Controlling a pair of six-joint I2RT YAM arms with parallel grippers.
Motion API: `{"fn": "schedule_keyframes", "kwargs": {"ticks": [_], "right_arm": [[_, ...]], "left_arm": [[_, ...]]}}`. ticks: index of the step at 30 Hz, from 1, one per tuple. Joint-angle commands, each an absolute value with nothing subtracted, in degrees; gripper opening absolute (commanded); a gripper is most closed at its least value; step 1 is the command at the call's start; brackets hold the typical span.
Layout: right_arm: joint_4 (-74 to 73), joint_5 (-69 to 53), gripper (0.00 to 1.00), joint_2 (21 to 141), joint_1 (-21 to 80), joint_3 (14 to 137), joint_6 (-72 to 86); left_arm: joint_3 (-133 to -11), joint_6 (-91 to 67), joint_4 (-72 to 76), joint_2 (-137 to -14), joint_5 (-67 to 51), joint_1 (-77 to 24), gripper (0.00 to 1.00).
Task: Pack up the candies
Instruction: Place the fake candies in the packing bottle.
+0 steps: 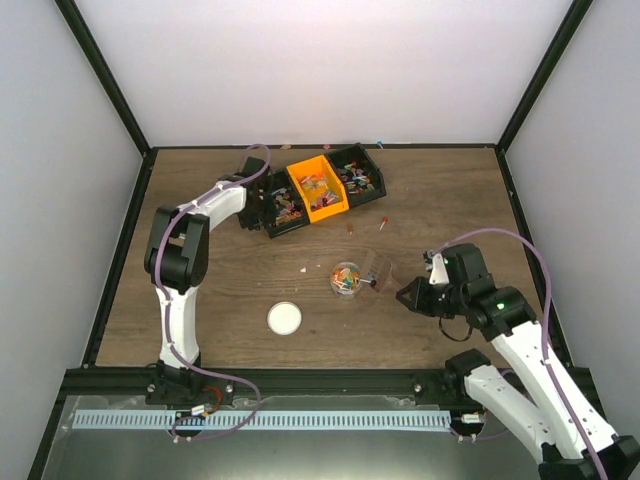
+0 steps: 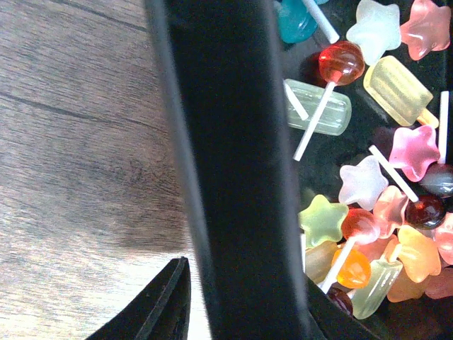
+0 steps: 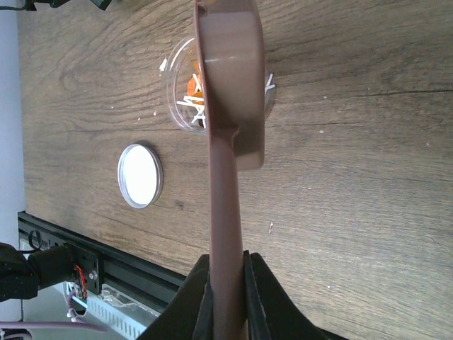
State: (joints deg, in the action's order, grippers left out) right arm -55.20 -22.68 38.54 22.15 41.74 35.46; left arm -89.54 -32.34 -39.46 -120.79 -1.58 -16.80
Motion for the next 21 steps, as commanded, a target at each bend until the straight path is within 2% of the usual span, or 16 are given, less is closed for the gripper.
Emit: {"fn": "schedule_keyframes", "kwargs": {"ticks": [1,14,21], "right_arm": [[-55.11,-18.89,0.01,41.06,24.79,46.91,36.27],[-57.21,-7.59,0.01,52.34,35.16,53.57,36.15],[-51.67,-8.36,0.01,49.94,35.43,55.0,41.49]], "left_arm": [[-89.91,-32.13,-39.01,-121.62,-1.74,-16.44,0.34],[-90.34,-31.85,-39.3,-122.24,-1.79,-16.0,0.34],[-90.98,-31.54,-39.75,-122.6,-1.54,-16.0,0.32]]}}
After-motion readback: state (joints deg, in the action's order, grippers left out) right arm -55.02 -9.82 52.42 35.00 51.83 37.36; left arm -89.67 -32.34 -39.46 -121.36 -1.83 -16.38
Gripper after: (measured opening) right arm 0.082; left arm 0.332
